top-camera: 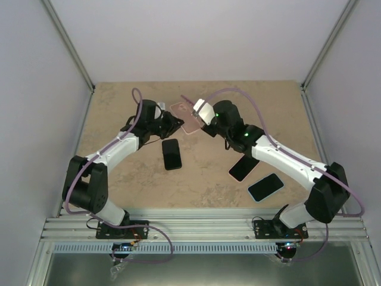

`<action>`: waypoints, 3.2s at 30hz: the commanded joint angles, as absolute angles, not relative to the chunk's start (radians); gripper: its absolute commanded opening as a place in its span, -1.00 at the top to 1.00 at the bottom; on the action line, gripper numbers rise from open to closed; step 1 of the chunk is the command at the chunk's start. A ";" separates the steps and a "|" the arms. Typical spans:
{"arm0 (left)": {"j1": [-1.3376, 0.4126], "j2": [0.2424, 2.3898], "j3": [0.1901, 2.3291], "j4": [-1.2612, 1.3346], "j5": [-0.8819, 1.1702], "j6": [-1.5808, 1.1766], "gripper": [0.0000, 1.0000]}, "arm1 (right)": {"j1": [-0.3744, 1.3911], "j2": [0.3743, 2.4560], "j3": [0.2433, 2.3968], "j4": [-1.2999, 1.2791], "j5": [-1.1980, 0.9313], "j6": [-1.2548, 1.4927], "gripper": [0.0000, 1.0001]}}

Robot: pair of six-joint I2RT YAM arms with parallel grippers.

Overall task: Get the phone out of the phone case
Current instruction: Remove the phone case from the phone, then place the phone case at the center of the board.

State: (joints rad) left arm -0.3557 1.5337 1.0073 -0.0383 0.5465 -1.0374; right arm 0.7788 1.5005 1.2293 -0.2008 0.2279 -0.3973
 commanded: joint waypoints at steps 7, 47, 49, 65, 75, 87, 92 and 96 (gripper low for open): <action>-0.319 1.552 0.994 -0.071 0.445 -0.979 1.00 | 0.717 1.437 1.271 -0.128 0.348 -0.387 0.99; -0.278 1.957 1.362 -0.261 0.610 -0.467 1.00 | 0.691 1.949 1.145 0.432 0.618 -0.516 0.99; -0.278 1.982 1.384 -0.269 0.628 -0.472 1.00 | 0.700 1.963 1.152 0.433 0.618 -0.516 0.99; -0.278 2.042 1.450 -0.346 0.494 -0.462 1.00 | 0.740 2.067 1.210 0.344 0.630 -0.440 0.99; -0.278 1.930 1.299 -0.287 0.588 -0.483 1.00 | 0.792 1.828 1.078 0.156 0.637 -0.270 0.99; -0.278 1.899 1.242 -0.252 0.599 -0.478 1.00 | 0.853 1.932 1.127 0.098 0.784 -0.134 0.98; -0.278 1.931 1.249 -0.254 0.603 -0.467 1.00 | 0.856 1.982 1.137 0.042 0.763 -0.054 0.95; -0.279 1.952 1.267 -0.254 0.616 -0.463 1.00 | 0.856 1.995 1.139 0.015 0.725 -0.019 0.75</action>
